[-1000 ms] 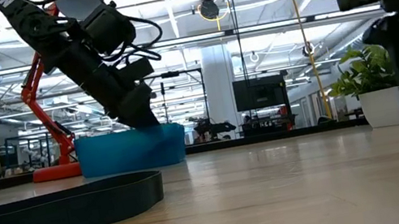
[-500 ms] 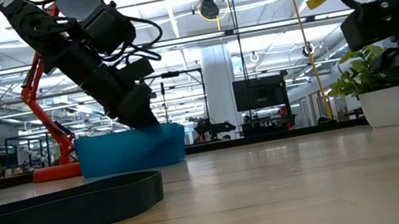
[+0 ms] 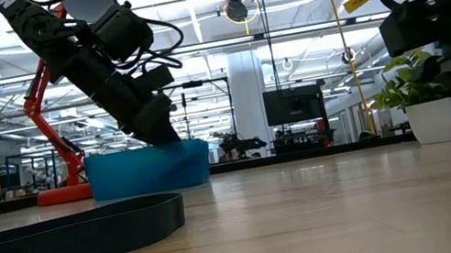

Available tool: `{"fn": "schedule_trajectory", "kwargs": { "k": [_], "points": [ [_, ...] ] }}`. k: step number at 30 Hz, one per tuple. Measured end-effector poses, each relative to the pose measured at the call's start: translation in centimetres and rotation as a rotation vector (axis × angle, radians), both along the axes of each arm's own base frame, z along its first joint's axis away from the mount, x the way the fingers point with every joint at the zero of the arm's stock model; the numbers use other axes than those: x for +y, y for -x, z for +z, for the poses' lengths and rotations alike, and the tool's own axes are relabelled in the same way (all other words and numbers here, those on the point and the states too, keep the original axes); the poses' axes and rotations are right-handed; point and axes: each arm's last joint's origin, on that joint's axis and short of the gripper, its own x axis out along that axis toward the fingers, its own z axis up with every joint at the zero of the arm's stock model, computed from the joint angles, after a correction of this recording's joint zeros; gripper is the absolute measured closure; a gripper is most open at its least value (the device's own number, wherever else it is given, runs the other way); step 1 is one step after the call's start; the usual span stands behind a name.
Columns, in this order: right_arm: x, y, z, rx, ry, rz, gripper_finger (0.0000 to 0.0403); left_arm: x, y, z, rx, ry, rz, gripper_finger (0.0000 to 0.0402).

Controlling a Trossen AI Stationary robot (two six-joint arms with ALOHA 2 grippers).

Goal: Pick and place rubber bands into bin
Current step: Put the brown rubber band into the blue bin

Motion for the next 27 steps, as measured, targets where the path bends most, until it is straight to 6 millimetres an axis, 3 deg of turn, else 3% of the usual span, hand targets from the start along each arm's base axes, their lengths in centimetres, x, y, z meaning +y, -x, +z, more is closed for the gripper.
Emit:
{"fn": "schedule_trajectory", "kwargs": {
  "k": [5, 13, 18, 27],
  "points": [
    [0.1, -0.1, 0.0, -0.014, 0.005, 0.043, 0.0396, 0.0, 0.0, 0.0, -0.001, 0.001, 0.001, 0.0204],
    [0.0, -0.2, 0.3, -0.041, 0.012, 0.04, 0.04, 0.0, -0.3, 0.3, -0.058, 0.012, 0.021, 0.021],
    [-0.7, -0.3, 1.7, -0.109, 0.026, 0.051, 0.0401, -0.1, -0.7, 2.7, -0.217, -0.006, -0.042, 0.0207],
    [-3.4, -1.4, 6.0, -0.43, 0.185, 0.151, 0.0402, -1.8, 1.1, 7.9, -0.432, 0.097, -0.23, 0.0202]
  ]
}}
